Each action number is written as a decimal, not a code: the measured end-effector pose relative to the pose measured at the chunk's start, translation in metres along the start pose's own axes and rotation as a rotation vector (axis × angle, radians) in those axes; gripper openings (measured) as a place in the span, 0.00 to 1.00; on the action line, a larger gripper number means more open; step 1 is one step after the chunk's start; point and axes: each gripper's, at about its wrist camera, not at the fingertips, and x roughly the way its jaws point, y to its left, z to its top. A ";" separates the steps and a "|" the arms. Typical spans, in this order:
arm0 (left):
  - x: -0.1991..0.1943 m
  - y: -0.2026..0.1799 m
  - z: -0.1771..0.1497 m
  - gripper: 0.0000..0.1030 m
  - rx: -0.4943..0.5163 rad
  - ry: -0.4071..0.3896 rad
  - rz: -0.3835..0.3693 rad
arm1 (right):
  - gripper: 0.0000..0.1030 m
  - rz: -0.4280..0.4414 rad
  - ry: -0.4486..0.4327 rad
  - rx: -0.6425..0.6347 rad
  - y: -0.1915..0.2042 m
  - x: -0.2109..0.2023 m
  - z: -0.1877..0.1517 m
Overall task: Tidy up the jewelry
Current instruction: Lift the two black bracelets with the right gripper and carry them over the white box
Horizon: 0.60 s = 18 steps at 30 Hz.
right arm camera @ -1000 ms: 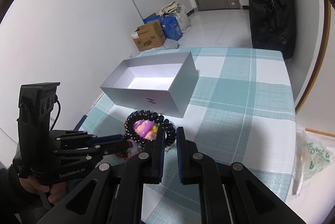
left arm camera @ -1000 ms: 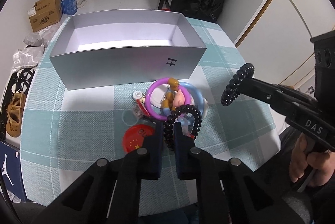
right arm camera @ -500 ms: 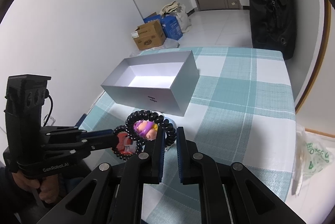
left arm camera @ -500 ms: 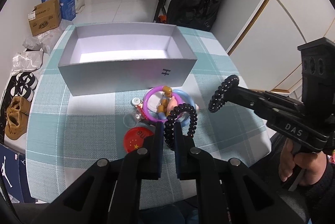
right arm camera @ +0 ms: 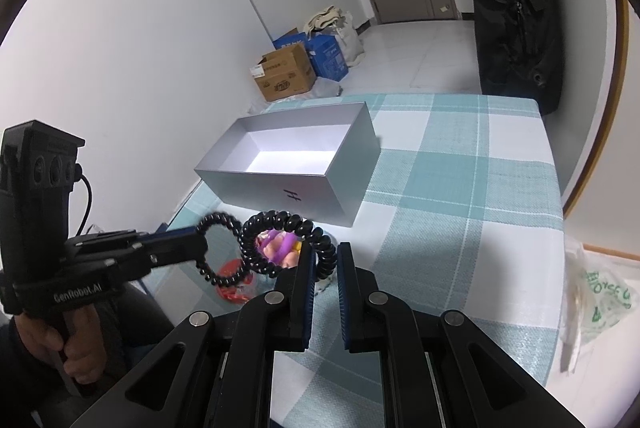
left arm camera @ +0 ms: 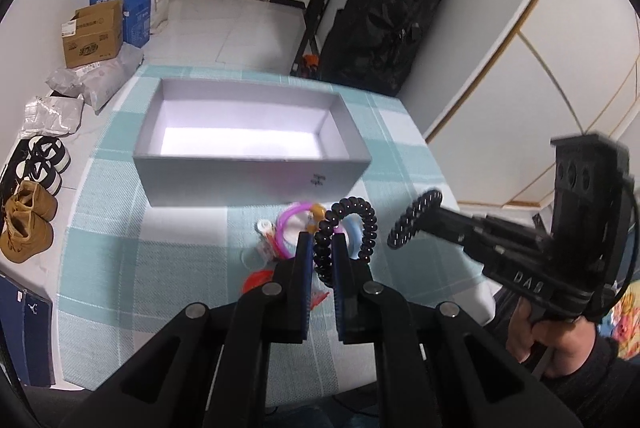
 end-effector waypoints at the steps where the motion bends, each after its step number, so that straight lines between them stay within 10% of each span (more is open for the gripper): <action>1: -0.001 0.001 0.002 0.05 -0.005 -0.010 -0.002 | 0.09 0.003 -0.001 0.002 0.000 0.000 0.001; 18: 0.001 0.026 0.044 0.05 -0.102 -0.089 0.010 | 0.09 0.044 -0.018 0.012 0.011 0.012 0.052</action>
